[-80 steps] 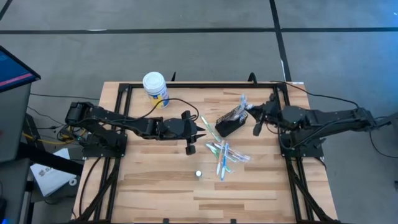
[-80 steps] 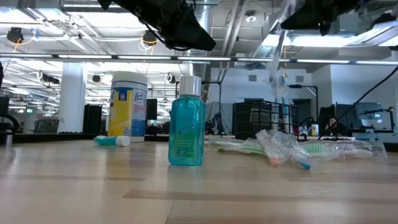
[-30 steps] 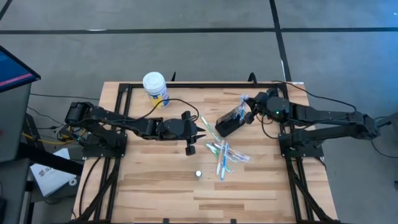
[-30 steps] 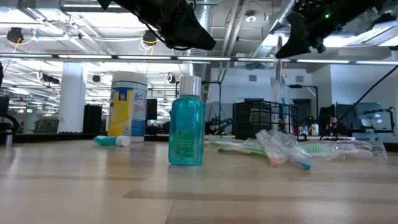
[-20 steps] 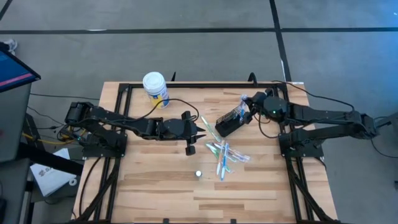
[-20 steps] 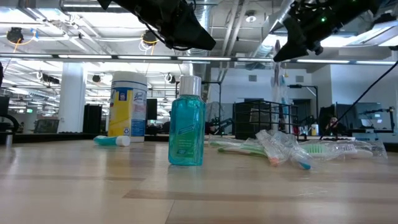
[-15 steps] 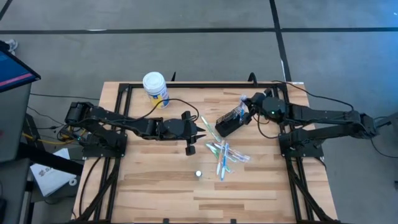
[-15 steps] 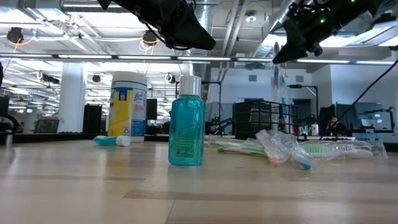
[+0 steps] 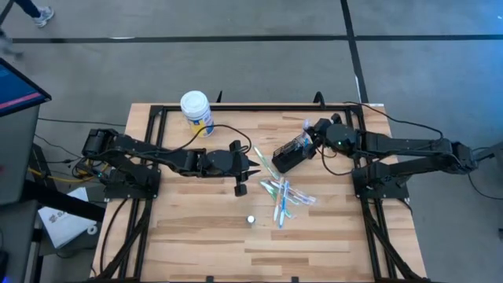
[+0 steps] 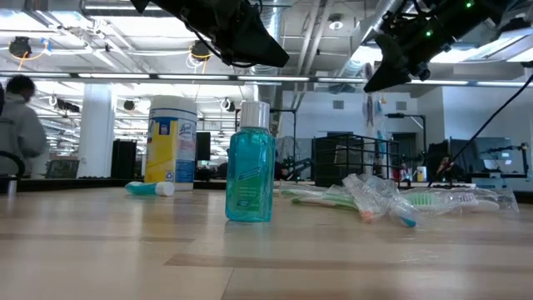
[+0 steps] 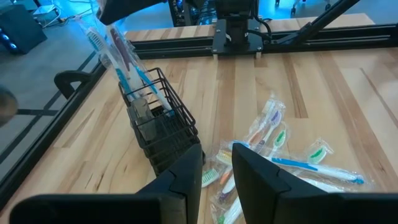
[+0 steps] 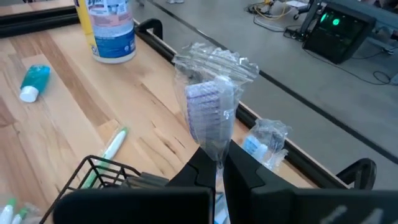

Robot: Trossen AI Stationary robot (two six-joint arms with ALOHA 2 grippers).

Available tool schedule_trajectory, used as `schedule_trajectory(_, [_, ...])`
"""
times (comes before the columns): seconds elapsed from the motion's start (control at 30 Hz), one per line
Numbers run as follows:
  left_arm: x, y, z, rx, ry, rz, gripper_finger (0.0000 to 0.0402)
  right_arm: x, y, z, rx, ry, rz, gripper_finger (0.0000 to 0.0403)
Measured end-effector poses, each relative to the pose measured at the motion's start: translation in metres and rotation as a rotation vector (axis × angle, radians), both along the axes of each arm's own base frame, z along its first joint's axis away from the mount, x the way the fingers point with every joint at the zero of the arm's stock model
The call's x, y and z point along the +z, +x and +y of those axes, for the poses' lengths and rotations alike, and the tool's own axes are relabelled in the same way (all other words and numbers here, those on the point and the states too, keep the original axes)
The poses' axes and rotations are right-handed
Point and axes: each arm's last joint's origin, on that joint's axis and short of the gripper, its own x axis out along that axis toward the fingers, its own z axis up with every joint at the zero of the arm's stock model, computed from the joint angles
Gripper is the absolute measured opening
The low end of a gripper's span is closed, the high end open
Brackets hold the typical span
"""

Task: Pick & Place toothbrushing station
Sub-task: Put the purple toothbrush into the mesh organizer

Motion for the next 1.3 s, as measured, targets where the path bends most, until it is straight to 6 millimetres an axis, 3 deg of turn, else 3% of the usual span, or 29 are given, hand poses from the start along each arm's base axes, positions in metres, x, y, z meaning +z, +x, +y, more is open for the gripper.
schedule_trajectory(0.83, [0.000, 0.000, 0.000, 0.000, 0.000, 0.000, 0.0083, -0.048, -0.006, -0.013, -0.004, 0.042, -0.068, 0.0006])
schedule_trajectory(1.3, [0.000, 0.000, 0.000, 0.000, 0.000, 0.000, 0.0083, -0.049, -0.006, -0.014, 0.020, 0.061, -0.067, 0.0055])
